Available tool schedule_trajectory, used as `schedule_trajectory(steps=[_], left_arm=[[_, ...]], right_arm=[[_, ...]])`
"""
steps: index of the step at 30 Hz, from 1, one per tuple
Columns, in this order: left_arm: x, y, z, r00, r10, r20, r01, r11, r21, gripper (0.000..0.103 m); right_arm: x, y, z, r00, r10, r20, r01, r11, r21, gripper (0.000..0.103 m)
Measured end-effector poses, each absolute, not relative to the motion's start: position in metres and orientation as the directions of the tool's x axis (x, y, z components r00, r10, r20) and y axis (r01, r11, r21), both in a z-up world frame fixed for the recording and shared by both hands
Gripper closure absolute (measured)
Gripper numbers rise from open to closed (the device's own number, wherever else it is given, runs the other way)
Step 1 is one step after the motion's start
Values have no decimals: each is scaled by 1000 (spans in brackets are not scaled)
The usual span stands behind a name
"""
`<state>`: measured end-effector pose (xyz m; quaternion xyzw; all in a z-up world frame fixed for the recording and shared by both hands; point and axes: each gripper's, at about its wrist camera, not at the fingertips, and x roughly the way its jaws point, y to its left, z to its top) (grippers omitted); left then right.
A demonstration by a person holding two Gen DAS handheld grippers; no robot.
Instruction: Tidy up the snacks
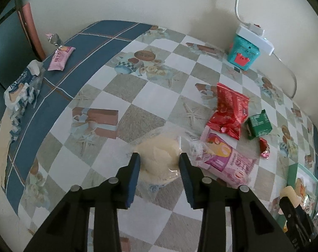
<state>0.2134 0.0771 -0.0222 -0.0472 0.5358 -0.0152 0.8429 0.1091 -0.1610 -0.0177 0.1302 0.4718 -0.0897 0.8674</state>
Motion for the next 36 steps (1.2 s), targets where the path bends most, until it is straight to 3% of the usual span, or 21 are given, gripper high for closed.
schedule_trajectory(steps=[7,21,22,23,25,27,31,34,36], left_arm=[[202,78,-13,429,-84,-900,-34,994,-108,76],[195,81,-41,376,-68,-924,-29,996,-85,74],[196,81,-44,368,-65,-928,-35,996,-83,66],[196,82,-45,361,-67,-930,-37,996,-86,51],[197,83,-46,361,-80,-929,-34,995,-99,38],[199,84,-42,372,-92,-924,-28,993,-111,36],[205,77,-37,383,-70,-921,6,997,-73,22],[214,77,-35,389,-65,-919,-6,997,-73,20],[220,78,-36,395,-56,-917,-18,997,-68,11]], right_arm=[[94,-165,-10,561,-17,-828,285,943,174,54],[93,-174,-23,545,8,-838,297,933,202,54],[93,-174,-23,544,8,-839,298,933,202,54],[93,-175,-24,542,7,-840,300,933,201,54],[93,-177,-26,539,5,-842,306,930,201,54],[93,-179,-28,536,5,-844,312,928,203,54],[95,-184,-31,533,3,-846,324,923,208,54],[96,-188,-33,531,-1,-847,336,918,209,54],[96,-191,-34,529,-1,-848,342,916,212,54]])
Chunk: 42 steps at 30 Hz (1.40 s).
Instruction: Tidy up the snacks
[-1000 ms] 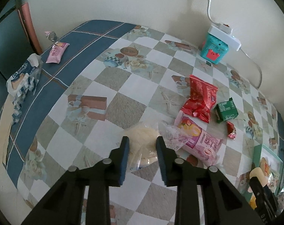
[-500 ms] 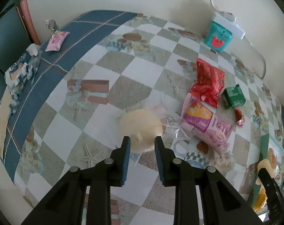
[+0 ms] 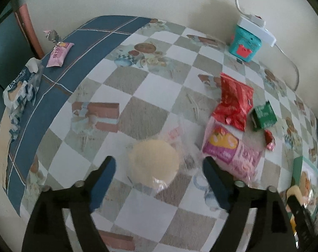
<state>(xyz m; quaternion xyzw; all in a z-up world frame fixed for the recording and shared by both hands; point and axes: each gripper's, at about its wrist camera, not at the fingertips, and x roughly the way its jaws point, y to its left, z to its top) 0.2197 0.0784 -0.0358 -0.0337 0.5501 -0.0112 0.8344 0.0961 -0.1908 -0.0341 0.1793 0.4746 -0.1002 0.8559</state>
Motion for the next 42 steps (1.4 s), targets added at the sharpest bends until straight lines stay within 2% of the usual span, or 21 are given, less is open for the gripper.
schedule_trajectory(steps=[6,16,18,20,25,34,42], left_arm=[[233,76,-52,348,-23,-937,0,1000,-25,9],[238,84,-70,294,-106,-950,-60,990,-129,8],[237,85,-70,299,-115,-947,-66,988,-141,12],[235,86,-69,302,-131,-944,-72,985,-159,24],[231,88,-61,316,-135,-939,-80,983,-168,34],[211,92,-38,353,-126,-927,-130,975,-182,37],[191,46,13,439,-155,-885,-39,981,-191,37]], right_arm=[[97,-193,-36,526,1,-850,345,914,214,54],[98,-190,-38,524,4,-851,339,916,213,54],[98,-190,-38,524,5,-852,339,916,213,54],[98,-190,-38,524,5,-852,339,916,214,54],[97,-189,-36,530,11,-848,334,917,220,54],[92,-192,-22,562,26,-826,328,911,252,54],[81,-212,1,605,-1,-796,358,893,271,54]])
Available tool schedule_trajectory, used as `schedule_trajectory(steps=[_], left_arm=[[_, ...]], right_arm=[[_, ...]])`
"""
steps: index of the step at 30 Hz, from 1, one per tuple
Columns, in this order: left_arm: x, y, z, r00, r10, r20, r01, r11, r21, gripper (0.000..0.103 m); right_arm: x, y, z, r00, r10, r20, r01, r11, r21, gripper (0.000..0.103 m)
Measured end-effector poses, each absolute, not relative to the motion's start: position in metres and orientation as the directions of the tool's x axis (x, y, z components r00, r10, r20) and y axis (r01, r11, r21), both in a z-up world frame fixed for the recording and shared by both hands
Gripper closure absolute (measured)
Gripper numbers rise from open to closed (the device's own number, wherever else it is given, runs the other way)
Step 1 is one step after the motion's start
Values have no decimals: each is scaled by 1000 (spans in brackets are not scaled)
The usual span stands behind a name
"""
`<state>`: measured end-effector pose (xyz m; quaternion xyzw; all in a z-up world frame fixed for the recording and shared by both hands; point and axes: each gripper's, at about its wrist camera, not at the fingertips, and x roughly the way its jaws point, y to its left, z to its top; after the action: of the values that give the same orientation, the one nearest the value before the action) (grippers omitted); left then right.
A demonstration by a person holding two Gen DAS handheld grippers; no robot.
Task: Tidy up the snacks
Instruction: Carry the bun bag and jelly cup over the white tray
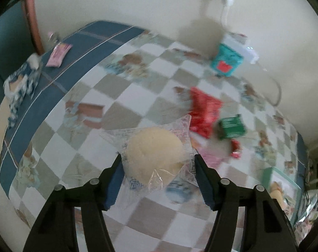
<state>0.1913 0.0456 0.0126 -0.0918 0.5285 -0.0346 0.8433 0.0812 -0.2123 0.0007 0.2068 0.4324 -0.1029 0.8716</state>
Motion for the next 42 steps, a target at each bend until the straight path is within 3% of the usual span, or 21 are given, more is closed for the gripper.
schedule_trajectory(steps=[9,20,29,42], left_arm=[[172,-37,44,459,-247,-853,128,969,-212,37],[149,-134,46,415,-339,-844,321,923,-213,37],[144,-199,18,331,-388,-860,427,874,-230,37],[148,-234,-21,265,-407,-874,463,849,-255,37]], right_arm=[[52,-269,22,624,-109,-774,479,836,268,54],[1,-357,22,580,-262,-771,664,700,262,54],[-12,-396,15,550,-314,-774,717,653,244,54],[4,-447,5,506,-345,-790,716,679,162,54]])
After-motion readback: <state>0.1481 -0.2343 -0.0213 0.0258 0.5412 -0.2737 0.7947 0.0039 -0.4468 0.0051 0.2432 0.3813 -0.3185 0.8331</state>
